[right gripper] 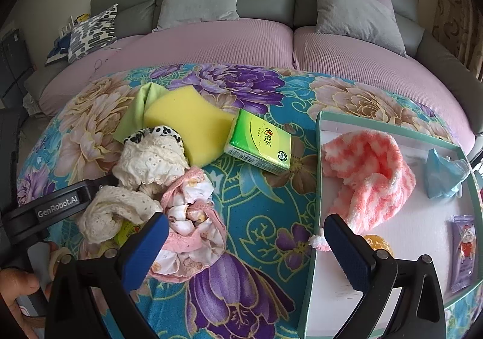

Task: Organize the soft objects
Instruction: 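Grasp the red tape ring with left tool while right tool grasps the cream lace cloth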

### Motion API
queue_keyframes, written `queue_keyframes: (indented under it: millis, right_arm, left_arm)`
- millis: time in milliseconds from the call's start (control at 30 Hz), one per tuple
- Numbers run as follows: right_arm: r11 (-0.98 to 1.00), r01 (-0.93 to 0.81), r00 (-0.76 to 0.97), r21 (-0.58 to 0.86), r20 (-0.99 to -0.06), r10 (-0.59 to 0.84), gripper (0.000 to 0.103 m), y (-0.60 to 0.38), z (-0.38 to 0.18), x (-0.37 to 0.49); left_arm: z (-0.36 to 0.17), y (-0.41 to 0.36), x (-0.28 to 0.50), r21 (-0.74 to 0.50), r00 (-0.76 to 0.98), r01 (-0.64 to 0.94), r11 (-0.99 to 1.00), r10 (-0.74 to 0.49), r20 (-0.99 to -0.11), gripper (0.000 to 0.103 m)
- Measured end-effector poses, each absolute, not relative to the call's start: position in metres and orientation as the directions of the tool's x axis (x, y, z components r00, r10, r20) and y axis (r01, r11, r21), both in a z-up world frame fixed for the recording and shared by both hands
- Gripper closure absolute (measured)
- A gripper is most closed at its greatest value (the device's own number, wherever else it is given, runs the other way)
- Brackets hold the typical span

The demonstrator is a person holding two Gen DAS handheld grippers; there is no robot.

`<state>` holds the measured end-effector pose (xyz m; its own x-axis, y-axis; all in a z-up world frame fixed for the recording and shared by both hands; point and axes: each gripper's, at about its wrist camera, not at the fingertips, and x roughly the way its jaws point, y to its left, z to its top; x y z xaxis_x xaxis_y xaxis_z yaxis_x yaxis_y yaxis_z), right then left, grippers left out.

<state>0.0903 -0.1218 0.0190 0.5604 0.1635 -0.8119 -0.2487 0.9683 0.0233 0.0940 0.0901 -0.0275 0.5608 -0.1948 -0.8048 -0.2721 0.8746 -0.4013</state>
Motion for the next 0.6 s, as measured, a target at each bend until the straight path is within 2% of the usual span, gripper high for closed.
queue_keyframes:
  millis: [300, 600]
  right_arm:
    - [0.966, -0.26, 0.556, 0.018, -0.814, 0.165, 0.0, -0.121, 0.018, 0.09]
    - [0.948, -0.318, 0.547, 0.022, -0.812, 0.203, 0.0, -0.109, 0.018, 0.085]
  left_arm:
    - [-0.027, 0.088, 0.094, -0.396, 0.562, -0.269, 0.878, -0.191, -0.805, 0.049]
    - [-0.008, 0.108, 0.075, -0.354, 0.601, -0.338, 0.872, -0.089, -0.794, 0.05]
